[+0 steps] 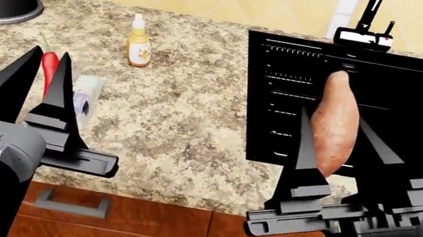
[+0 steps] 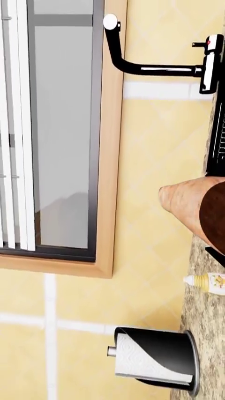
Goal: Pick up the fruits and vegetables and place them in the sink. Turn on the sink faucet to wash them. Then turn the sink off and put them in the tray.
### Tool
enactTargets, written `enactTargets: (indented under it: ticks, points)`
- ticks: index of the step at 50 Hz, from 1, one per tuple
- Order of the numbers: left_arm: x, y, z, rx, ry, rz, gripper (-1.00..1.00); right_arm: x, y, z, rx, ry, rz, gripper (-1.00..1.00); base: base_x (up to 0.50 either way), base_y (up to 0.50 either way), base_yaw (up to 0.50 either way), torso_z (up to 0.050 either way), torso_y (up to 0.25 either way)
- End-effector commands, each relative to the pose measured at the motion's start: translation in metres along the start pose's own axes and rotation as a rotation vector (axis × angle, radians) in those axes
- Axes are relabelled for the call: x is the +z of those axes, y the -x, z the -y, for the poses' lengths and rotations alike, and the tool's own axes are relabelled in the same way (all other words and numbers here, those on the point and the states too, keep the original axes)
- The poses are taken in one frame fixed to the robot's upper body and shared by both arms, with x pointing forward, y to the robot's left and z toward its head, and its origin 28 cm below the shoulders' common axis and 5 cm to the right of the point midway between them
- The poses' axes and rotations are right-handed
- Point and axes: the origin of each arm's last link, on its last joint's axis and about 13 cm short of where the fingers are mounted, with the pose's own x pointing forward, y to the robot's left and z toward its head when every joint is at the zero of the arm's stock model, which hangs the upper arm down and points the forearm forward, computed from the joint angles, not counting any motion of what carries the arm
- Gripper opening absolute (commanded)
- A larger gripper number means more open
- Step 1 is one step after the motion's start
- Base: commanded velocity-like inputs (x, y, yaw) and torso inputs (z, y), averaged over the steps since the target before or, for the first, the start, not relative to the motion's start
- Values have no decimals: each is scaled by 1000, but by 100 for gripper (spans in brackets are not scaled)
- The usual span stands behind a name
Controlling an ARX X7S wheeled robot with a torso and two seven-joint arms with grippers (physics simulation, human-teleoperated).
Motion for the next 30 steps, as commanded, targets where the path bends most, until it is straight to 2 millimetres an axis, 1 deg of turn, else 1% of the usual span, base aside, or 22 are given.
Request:
enactTargets:
  ticks: [1, 2, 17, 30]
  points:
    - [0, -1, 0, 32, 3, -5, -100, 1, 2, -2, 11, 40, 49, -100, 0, 0, 0, 0, 0]
    - [0, -1, 0, 32, 4, -5, -100, 1, 3, -2, 16, 41, 44, -100, 0, 0, 0, 0, 0]
    - [0, 0, 0, 27, 9, -5, -100, 2, 4, -2, 35, 8, 30, -100, -76, -500, 0, 0, 0]
    - [0, 0, 0, 29, 8, -5, -100, 4, 5, -2, 42, 12, 45, -100, 9, -500, 0, 0, 0]
